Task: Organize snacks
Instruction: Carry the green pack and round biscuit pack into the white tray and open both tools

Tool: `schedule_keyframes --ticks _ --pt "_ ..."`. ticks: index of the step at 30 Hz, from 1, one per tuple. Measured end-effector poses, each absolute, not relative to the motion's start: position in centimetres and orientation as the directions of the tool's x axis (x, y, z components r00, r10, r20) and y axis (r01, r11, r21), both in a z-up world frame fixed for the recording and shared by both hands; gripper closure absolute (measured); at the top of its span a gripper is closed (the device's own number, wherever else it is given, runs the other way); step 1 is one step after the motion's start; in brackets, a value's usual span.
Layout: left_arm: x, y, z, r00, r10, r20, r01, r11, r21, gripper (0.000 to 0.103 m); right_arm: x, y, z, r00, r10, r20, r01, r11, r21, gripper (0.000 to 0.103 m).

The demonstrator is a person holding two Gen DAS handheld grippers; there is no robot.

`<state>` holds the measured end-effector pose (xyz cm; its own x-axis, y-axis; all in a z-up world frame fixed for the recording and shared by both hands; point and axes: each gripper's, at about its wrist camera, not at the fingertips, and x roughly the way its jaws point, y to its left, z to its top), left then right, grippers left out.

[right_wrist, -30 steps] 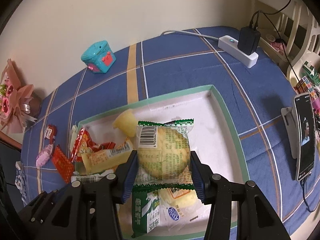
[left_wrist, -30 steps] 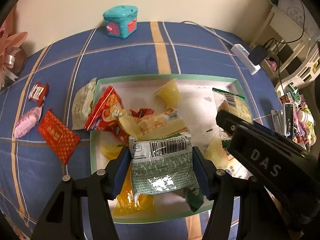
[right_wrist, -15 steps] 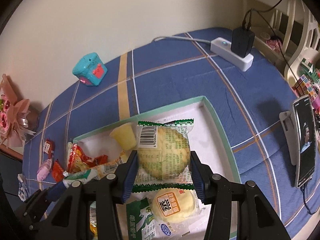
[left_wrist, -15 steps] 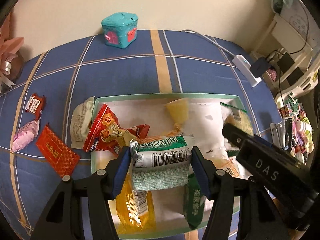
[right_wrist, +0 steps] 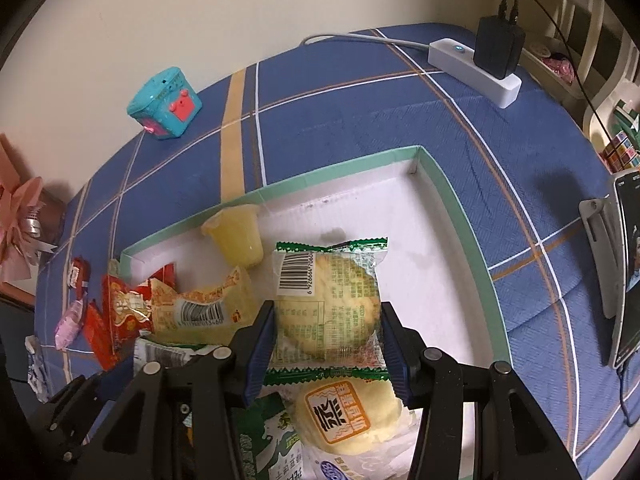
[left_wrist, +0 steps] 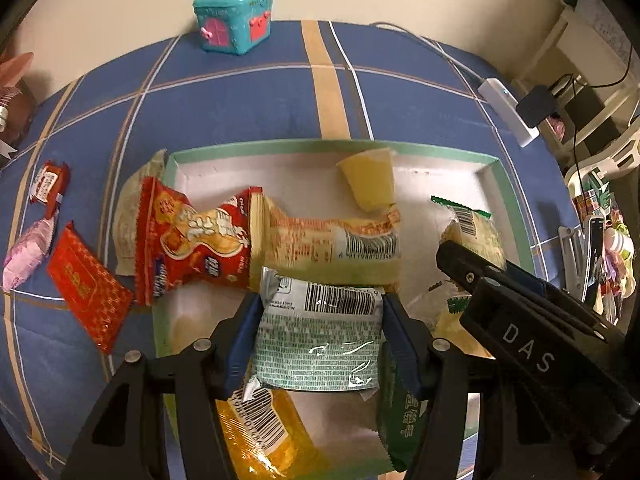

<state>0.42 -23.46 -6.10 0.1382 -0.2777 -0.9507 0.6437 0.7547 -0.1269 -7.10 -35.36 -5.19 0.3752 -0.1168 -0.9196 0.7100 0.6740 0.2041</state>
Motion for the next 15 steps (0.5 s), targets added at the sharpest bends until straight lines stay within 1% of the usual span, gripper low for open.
schedule_keyframes --ticks 5,7,9,10,12,13,15 --pt "0.3 -23.5 -6.9 0.135 -0.265 -0.955 0.641 0.758 -0.12 0.041 -6.9 -35.1 -5.9 0.355 -0.121 -0.927 0.71 0.68 0.183 0.048" --pt "0.3 -23.5 -7.2 0.134 -0.262 -0.956 0.639 0.76 -0.119 0.04 -6.9 -35.1 -6.1 0.35 -0.116 -0.929 0.709 0.681 0.182 0.044" --pt "0.3 -23.5 -7.5 0.131 -0.26 -0.957 0.635 0.763 -0.12 0.039 -6.8 -35.0 -6.3 0.344 -0.108 -0.933 0.706 0.685 0.181 0.035" --pt "0.3 -23.4 -7.6 0.129 -0.259 -0.957 0.634 0.764 -0.121 0.039 -6.7 -35.0 -6.3 0.34 -0.108 -0.934 0.704 0.688 0.177 0.034" --pt "0.3 -23.3 -7.9 0.12 -0.256 -0.959 0.629 0.767 -0.126 0.035 -6.5 -34.9 -6.5 0.33 -0.112 -0.937 0.703 0.692 0.165 0.026" --pt "0.4 -23.1 -8.0 0.115 -0.255 -0.96 0.625 0.77 -0.13 0.033 -6.3 -34.9 -6.5 0.324 -0.114 -0.939 0.702 0.695 0.158 0.024" --pt "0.8 -22.9 -8.1 0.108 -0.255 -0.961 0.619 0.774 -0.135 0.027 -6.3 -34.9 -6.6 0.318 -0.117 -0.941 0.701 0.697 0.151 0.017"
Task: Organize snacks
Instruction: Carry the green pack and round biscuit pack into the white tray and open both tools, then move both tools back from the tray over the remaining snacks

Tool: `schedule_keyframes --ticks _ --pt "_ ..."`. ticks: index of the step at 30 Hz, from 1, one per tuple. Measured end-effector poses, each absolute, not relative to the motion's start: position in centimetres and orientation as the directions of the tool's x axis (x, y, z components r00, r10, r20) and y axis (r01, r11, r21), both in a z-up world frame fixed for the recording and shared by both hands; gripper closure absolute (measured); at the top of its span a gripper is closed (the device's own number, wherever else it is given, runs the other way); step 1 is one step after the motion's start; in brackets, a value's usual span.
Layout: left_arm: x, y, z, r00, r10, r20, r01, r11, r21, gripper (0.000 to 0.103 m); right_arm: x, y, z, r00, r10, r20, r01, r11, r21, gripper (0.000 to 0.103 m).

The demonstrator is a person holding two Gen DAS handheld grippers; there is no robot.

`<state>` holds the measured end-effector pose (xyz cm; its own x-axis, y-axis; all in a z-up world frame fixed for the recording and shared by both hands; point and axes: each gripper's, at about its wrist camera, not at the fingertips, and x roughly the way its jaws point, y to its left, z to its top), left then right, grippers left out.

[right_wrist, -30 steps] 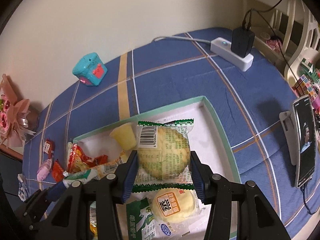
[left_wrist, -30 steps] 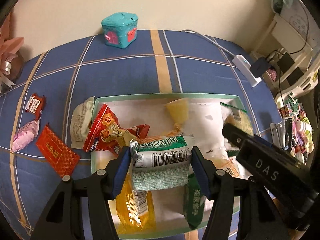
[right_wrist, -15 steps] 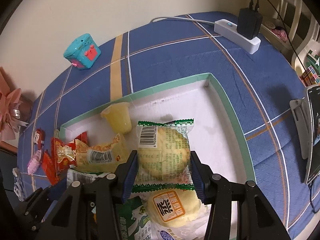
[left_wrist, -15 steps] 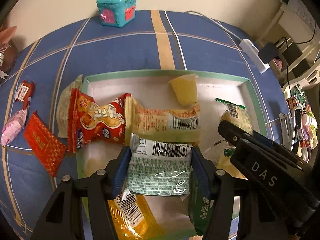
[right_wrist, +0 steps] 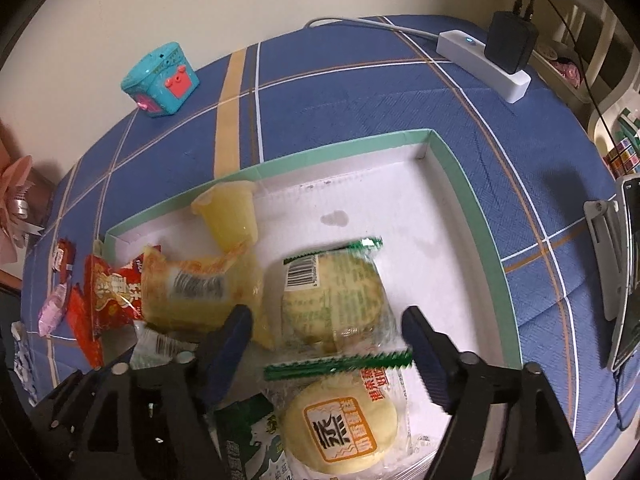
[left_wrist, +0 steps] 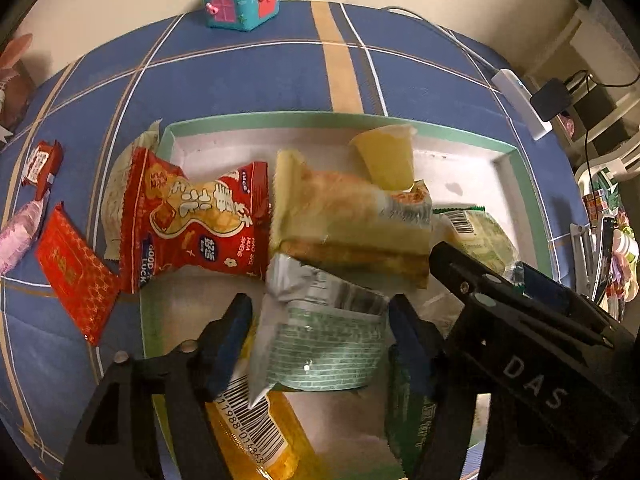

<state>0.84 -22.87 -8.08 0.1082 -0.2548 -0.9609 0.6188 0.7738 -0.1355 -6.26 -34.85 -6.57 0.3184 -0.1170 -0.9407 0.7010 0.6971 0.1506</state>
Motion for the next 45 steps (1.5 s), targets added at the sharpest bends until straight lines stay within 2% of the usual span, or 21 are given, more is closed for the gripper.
schedule_keyframes --ticks 3,5,10,12,30,41,45 --pt "0.9 -22.6 -8.0 0.115 -0.25 -0.961 0.613 0.779 -0.13 0.017 -6.3 -34.9 -6.3 0.318 -0.128 -0.94 0.7 0.701 0.141 0.011" --pt "1.0 -22.4 -7.8 0.114 -0.253 -0.961 0.608 0.783 -0.134 0.013 -6.3 -34.9 -6.0 0.317 -0.143 -0.938 0.7 0.703 0.13 0.0" --pt "1.1 -21.9 -6.8 0.137 -0.247 -0.959 0.599 0.792 -0.118 0.007 -6.5 -35.1 -5.0 0.321 -0.161 -0.933 0.704 0.7 0.122 0.0" --pt "1.3 -22.0 -6.3 0.149 -0.239 -0.96 0.592 0.799 -0.107 0.002 -6.6 -35.2 -4.6 0.321 -0.169 -0.932 0.706 0.698 0.117 0.0" --pt "4.9 -17.1 -2.3 0.26 -0.223 -0.939 0.477 0.875 -0.076 0.001 -7.8 -35.4 -1.6 0.329 -0.191 -0.925 0.733 0.669 0.123 0.0" --pt "7.5 -10.7 -1.2 0.365 -0.089 -0.927 0.364 0.93 0.054 0.001 -6.6 -33.2 -0.9 0.333 -0.188 -0.924 0.705 0.7 0.111 0.0" --pt "8.4 -8.3 -0.7 0.376 -0.064 -0.924 0.314 0.947 0.063 0.001 -5.8 -32.0 -0.8 0.331 -0.181 -0.926 0.688 0.718 0.106 0.0"
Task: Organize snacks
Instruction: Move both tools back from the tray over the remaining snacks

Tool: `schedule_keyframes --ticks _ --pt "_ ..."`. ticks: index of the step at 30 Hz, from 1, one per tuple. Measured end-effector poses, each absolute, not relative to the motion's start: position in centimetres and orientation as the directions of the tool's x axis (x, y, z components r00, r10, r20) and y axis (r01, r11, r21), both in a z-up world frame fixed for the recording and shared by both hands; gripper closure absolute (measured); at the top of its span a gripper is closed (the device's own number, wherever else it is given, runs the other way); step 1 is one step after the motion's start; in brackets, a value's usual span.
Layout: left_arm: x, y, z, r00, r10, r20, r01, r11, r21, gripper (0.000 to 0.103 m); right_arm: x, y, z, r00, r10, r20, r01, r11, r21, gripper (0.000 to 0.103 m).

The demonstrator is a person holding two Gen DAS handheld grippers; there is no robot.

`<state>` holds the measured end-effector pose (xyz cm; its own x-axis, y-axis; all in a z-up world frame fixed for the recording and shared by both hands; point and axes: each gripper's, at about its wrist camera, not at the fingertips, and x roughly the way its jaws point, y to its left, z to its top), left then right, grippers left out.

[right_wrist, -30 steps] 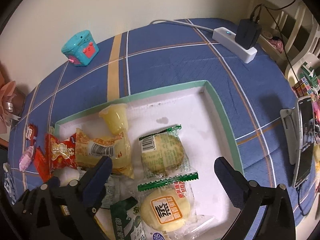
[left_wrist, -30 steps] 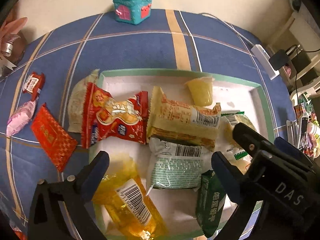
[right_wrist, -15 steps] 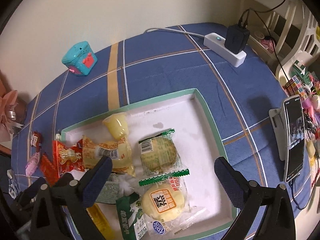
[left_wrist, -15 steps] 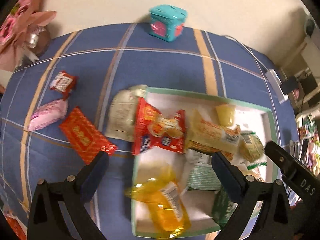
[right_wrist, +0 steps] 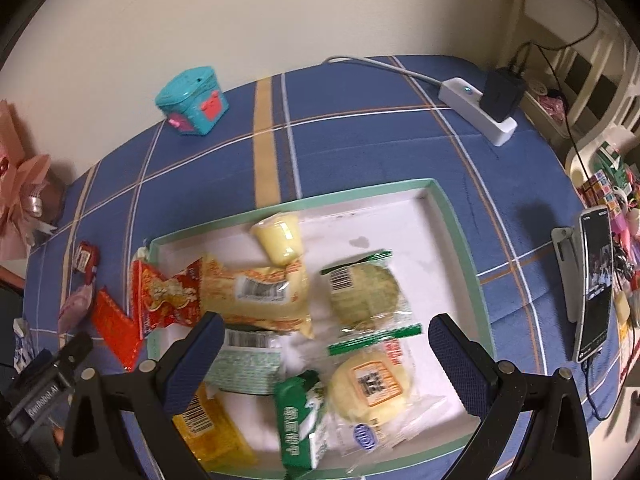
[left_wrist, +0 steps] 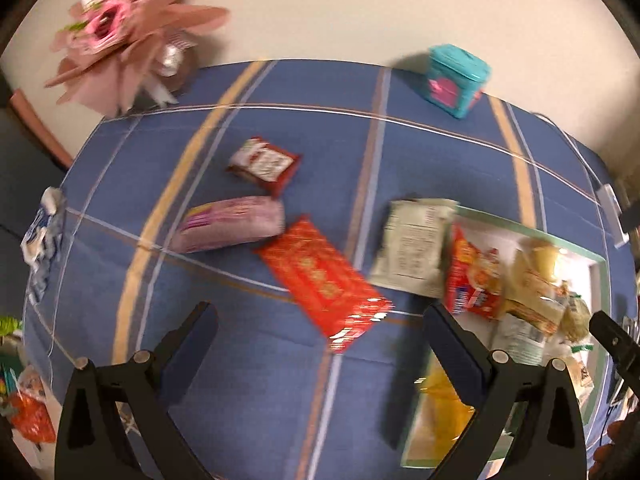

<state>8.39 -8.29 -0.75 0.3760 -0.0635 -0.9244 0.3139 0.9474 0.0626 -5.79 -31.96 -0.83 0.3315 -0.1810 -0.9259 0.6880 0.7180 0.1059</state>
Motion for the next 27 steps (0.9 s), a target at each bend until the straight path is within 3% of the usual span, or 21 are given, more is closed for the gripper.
schedule_keyframes --ticks 27 --pt "12.6 4.0 0.3 0.385 -0.035 -0.922 0.102 0.995 0.005 0.001 3.0 -18.8 -0.7 0.39 -0.105 -0.915 0.467 0.879 0.098 0.0"
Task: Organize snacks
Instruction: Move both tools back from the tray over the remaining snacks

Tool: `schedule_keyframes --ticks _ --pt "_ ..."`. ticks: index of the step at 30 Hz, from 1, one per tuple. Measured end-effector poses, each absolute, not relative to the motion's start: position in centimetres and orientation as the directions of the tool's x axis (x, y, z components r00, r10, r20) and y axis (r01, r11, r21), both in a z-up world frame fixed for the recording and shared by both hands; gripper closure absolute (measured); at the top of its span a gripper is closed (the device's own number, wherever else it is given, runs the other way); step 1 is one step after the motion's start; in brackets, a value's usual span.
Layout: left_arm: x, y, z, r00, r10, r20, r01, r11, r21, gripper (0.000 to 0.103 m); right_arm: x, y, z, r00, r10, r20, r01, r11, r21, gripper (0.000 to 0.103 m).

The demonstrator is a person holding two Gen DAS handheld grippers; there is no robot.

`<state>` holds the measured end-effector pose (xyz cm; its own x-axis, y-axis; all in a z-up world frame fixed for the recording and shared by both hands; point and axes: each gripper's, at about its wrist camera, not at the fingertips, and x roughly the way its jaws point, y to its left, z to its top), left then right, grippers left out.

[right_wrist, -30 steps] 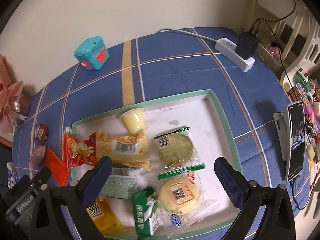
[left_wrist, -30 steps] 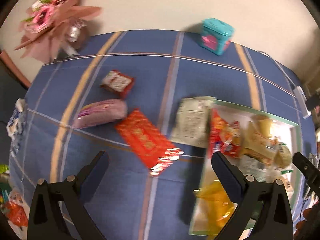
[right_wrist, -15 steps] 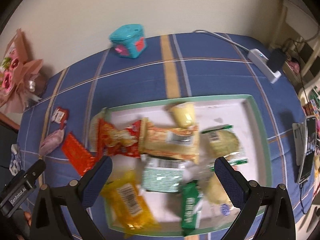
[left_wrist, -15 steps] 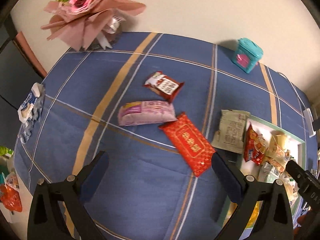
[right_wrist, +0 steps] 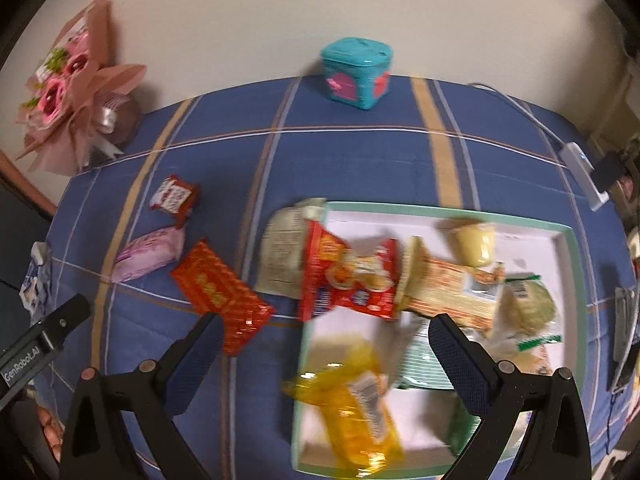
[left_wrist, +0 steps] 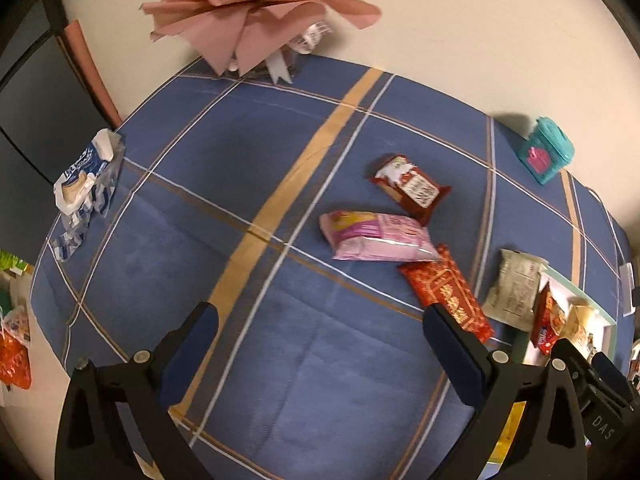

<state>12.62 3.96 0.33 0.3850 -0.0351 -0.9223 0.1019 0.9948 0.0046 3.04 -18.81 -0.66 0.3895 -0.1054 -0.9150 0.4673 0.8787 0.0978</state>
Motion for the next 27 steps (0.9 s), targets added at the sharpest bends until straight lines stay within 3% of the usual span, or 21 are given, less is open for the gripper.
schedule_keyframes --ticks 27 --pt "17.9 5.2 -4.1 0.302 -0.037 -0.953 0.058 0.998 -0.021 0.001 9.9 -11.5 -4.9 0.399 -0.017 -0.917 0.298 0.948 0.113 0.0"
